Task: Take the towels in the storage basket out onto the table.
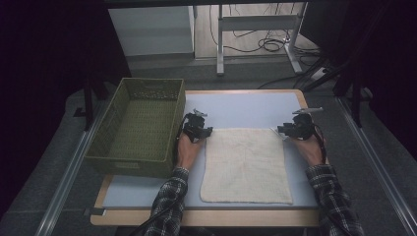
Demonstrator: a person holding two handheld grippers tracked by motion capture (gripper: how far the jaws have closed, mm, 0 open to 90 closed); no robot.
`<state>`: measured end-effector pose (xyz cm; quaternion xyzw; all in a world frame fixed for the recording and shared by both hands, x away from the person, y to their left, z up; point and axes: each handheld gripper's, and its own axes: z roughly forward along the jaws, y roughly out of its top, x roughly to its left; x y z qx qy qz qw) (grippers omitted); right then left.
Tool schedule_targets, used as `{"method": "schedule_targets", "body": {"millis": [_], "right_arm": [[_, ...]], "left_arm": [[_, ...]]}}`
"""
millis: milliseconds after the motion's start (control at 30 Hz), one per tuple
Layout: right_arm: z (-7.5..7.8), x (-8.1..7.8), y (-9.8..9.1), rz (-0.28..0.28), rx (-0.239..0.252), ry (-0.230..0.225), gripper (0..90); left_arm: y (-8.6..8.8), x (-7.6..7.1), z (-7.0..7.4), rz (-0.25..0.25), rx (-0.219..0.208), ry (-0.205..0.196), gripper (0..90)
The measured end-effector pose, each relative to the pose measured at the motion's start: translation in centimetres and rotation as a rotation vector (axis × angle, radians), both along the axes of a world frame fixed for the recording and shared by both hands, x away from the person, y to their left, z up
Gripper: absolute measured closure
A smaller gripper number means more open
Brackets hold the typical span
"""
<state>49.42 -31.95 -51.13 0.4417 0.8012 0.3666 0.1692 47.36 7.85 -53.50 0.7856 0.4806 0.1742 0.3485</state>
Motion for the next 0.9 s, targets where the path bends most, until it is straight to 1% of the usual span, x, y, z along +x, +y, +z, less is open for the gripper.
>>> {"method": "schedule_targets", "body": {"millis": [33,67,100,133,167,200,233,267,300,333,367,400,433,467,533,567,600,633,733,800,833,867,900], "right_arm": [[-0.3,0.3,0.3,0.003,-0.014,0.020,58.8],[-0.3,0.3,0.3,0.003,-0.014,0.020,58.8],[-0.6,0.3,0.6,0.014,-0.028,0.022,59.1],[-0.6,0.3,0.6,0.014,-0.028,0.022,59.1],[-0.7,0.3,0.8,0.010,-0.040,0.015,59.8],[-0.6,0.2,0.9,0.011,-0.050,0.017,63.8],[-0.5,0.2,1.0,0.014,-0.048,0.026,69.3],[-0.4,0.0,1.2,0.020,-0.051,0.044,79.0],[-0.4,0.0,1.2,0.020,-0.051,0.044,79.0],[-0.3,0.0,1.4,0.029,-0.046,0.056,83.9],[-0.2,-0.1,1.6,0.035,-0.056,0.065,87.0],[-0.2,-0.1,1.6,0.035,-0.056,0.065,87.0],[-0.1,-0.1,1.8,0.035,-0.075,0.071,87.8],[-0.1,-0.1,1.8,0.035,-0.075,0.071,87.8],[0.0,0.0,1.9,0.034,-0.083,0.068,88.1],[0.1,0.1,2.0,0.022,-0.079,0.058,88.3],[0.1,0.1,2.0,0.022,-0.079,0.058,88.3],[0.3,0.2,1.9,0.016,-0.074,0.050,88.3],[1.1,0.6,1.7,0.003,-0.063,0.017,88.3],[2.0,0.9,1.6,-0.013,-0.055,-0.012,88.3],[2.5,1.1,1.5,-0.021,-0.049,-0.032,88.3],[3.0,1.2,1.4,-0.031,-0.037,-0.044,88.3],[3.4,1.2,1.4,-0.036,-0.023,-0.047,88.2]], "left_arm": [[0.0,0.1,-0.1,0.005,0.013,0.002,48.5],[0.1,0.1,-0.2,0.007,-0.001,0.004,48.5],[0.2,0.2,-0.3,0.010,-0.020,0.013,48.1],[0.2,0.2,-0.3,0.010,-0.020,0.013,48.0],[0.2,0.2,-0.3,0.011,-0.016,0.014,48.0],[0.1,0.2,-0.2,0.012,-0.012,0.018,48.0],[0.1,0.2,-0.2,0.012,-0.010,0.021,48.1],[0.1,0.2,-0.2,0.012,-0.011,0.025,50.9],[0.1,0.2,-0.1,0.013,-0.013,0.027,50.9],[0.2,0.1,-0.1,0.010,-0.014,0.031,53.8],[0.2,0.1,0.0,0.003,-0.018,0.036,64.7],[0.3,0.0,0.0,-0.007,-0.026,0.045,64.7],[0.3,0.1,0.1,-0.043,-0.053,0.068,79.7],[0.3,0.1,0.1,-0.043,-0.053,0.068,84.1],[0.3,0.1,0.2,-0.057,-0.048,0.072,85.4],[0.3,0.2,0.3,-0.066,-0.041,0.071,86.7],[0.2,0.3,0.4,-0.065,-0.030,0.062,86.7],[0.2,0.3,0.5,-0.058,-0.012,0.041,87.0],[0.2,0.8,1.3,-0.039,-0.025,-0.008,87.0],[0.0,1.2,2.2,-0.024,-0.015,-0.053,87.0],[-0.1,1.4,2.7,-0.019,-0.021,-0.070,87.0],[-0.2,1.5,3.1,-0.017,-0.026,-0.072,86.9],[-0.4,1.4,3.3,-0.024,-0.014,-0.078,86.9]]}}
